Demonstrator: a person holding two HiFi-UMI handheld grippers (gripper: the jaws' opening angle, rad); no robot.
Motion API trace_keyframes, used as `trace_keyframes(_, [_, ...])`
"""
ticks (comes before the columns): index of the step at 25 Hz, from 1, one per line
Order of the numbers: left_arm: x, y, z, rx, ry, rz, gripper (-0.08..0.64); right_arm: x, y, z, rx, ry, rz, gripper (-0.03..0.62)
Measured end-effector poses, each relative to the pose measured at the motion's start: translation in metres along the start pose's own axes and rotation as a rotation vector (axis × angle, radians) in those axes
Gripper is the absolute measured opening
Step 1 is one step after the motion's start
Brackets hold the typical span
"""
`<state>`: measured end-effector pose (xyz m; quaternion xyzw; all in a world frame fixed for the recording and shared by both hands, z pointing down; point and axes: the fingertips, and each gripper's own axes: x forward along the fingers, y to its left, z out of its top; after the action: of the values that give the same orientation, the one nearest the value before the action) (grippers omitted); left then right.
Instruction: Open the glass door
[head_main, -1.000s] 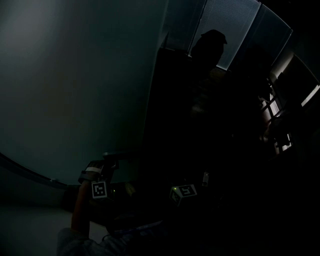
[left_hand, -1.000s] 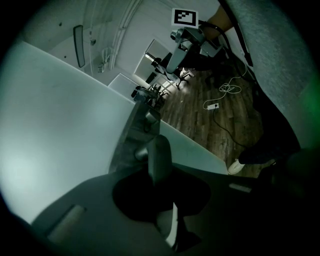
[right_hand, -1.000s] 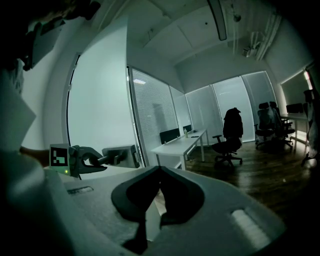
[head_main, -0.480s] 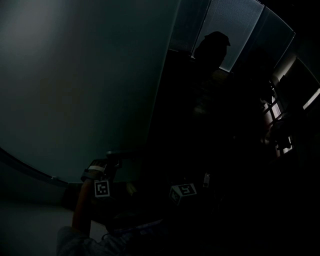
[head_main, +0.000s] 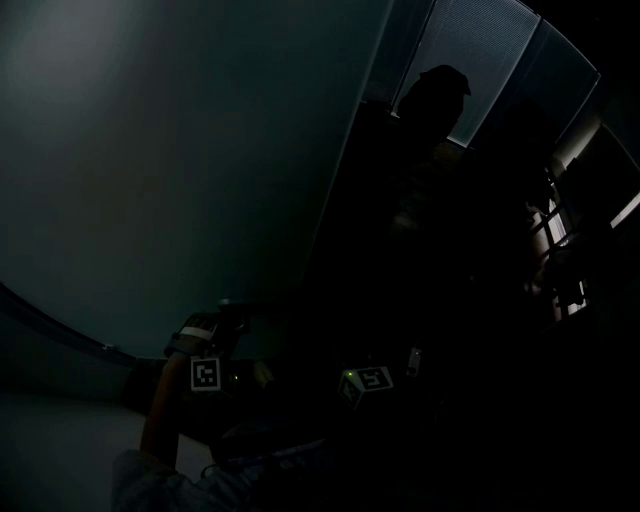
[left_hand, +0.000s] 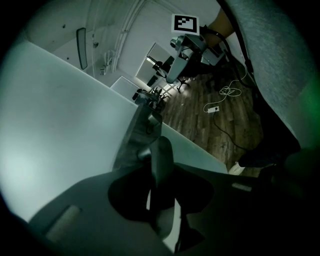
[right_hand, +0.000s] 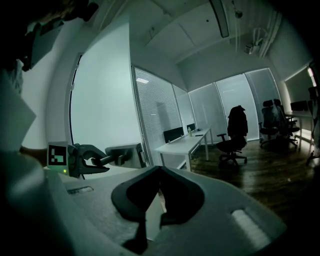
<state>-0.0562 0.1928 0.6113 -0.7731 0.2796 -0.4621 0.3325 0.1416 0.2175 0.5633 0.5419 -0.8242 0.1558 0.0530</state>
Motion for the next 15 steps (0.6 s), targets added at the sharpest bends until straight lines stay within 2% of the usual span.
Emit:
trace_keyframes(7, [-0.012, 0.004, -0.002, 0.019, 0.023, -0.073, 0.192, 0.006, 0.004, -0.006, -0.001, 0.010, 0.017, 0.002])
trace_keyframes(10, [-0.021, 0.008, -0.002, 0.023, 0.029, -0.078, 0.233, 0.008, 0.009, -0.005, -0.001, 0.009, 0.024, 0.002])
trace_keyframes(15, [-0.039, 0.011, 0.000, 0.031, 0.029, -0.068, 0.247, 0.010, 0.013, -0.008, 0.001, 0.013, 0.033, 0.001])
